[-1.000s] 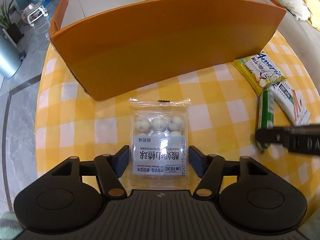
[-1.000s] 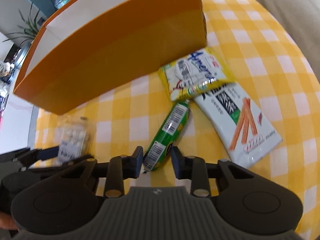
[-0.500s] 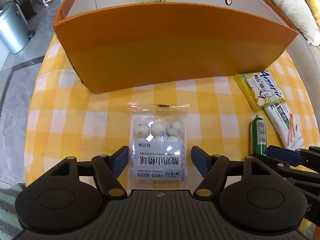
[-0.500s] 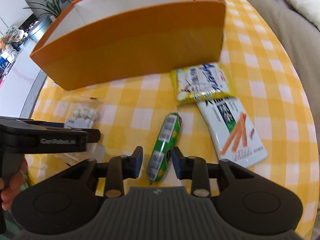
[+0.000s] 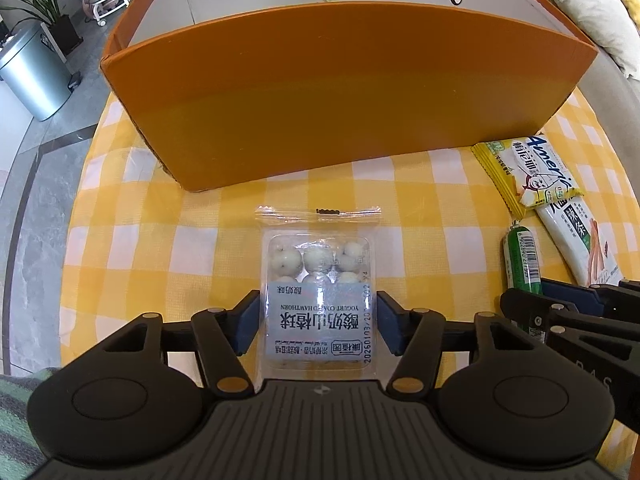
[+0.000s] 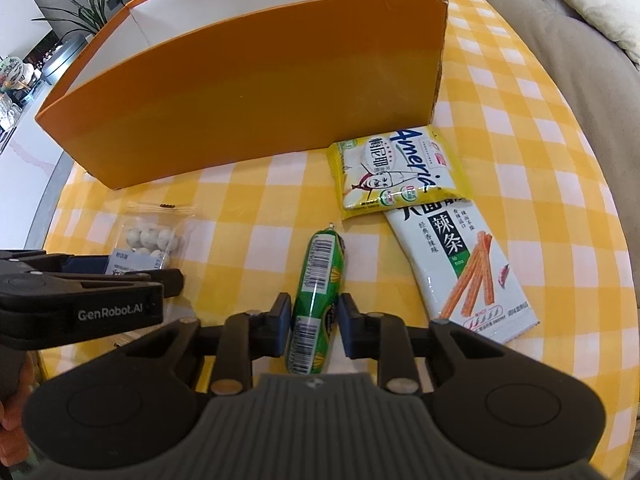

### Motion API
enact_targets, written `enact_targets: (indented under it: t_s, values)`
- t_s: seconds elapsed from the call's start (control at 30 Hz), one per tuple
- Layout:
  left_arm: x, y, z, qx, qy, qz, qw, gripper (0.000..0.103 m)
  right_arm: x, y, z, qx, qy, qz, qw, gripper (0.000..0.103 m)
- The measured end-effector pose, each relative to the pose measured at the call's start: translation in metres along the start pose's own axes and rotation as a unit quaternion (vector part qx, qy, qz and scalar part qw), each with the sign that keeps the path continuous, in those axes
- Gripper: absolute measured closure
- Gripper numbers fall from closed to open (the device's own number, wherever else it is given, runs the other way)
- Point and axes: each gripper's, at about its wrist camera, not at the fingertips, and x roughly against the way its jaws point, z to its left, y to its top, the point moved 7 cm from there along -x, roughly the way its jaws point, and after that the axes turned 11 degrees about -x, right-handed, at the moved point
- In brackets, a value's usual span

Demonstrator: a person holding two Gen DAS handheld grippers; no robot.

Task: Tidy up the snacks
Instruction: 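Lift both held snacks and carry them over the open box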

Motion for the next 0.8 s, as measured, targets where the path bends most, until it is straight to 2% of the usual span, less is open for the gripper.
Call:
enact_targets:
  t_s: [0.33,0.6,0.8]
  values:
    - [0.024,0.004,-0.007,0.009,-0.025,-0.026,0.9993,0.039,0.003,0.001,-0.002,-0.013,0.007,0.005,1.0,0.083]
    - [0.069,0.011,-0.013,0.022,-0.046,-0.073,0.9961,0.039,0.035,0.006,0.004,-0.006,0.02,-0.026,0.999,0.083]
    - [0.108,0.022,-0.013,0.023,-0.054,-0.122,0.9908,0.038,0.068,0.016,0.01,-0.002,0.031,-0.068,0.997,0.083]
